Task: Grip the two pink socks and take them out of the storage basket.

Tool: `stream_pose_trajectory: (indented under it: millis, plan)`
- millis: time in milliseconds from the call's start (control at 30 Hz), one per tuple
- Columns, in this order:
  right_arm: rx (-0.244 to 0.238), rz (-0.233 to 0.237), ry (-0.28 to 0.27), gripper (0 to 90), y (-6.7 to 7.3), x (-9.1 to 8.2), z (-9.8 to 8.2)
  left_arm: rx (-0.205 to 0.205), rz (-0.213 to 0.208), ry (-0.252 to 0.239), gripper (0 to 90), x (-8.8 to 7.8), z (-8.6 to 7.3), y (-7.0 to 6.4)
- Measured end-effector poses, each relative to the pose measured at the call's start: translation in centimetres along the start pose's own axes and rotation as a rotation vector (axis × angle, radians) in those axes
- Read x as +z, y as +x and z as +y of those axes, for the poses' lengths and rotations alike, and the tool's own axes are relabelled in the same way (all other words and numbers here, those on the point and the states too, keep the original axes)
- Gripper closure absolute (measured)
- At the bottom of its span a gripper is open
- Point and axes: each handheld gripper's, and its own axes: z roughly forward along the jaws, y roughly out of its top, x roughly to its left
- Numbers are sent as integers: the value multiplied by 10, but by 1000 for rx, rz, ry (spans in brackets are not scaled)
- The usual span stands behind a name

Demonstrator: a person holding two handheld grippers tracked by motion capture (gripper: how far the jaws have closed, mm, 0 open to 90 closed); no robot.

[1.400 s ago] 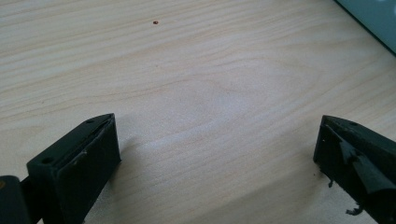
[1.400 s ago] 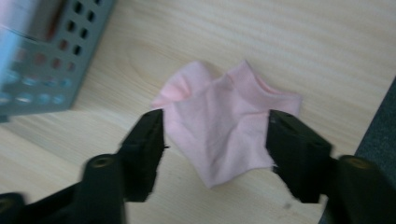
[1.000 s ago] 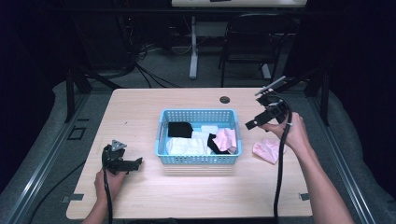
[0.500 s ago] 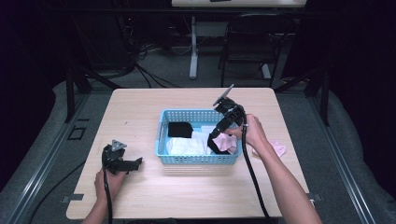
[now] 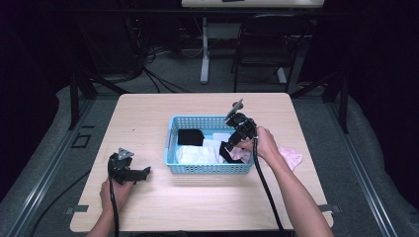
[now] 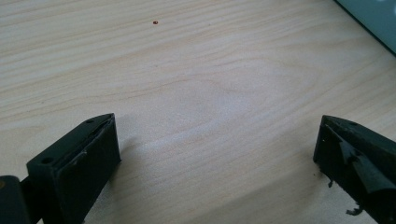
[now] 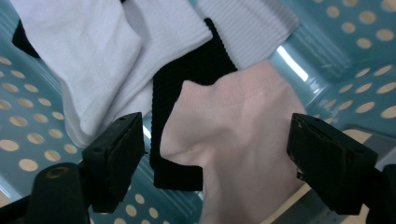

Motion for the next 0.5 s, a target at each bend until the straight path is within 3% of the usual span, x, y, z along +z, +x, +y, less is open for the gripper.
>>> stream_pose_trajectory:
  millis: [233, 267, 500]
  plan:
    - [-16, 15, 70, 293, 3, 9, -2, 0, 0, 0, 2, 0, 0, 0]
    - [-18, 0, 81, 365, 3, 10, -4, 0, 0, 0, 2, 0, 0, 0]
    - [-6, -49, 103, 525, 2, 14, -9, 0, 0, 0, 2, 0, 0, 0]
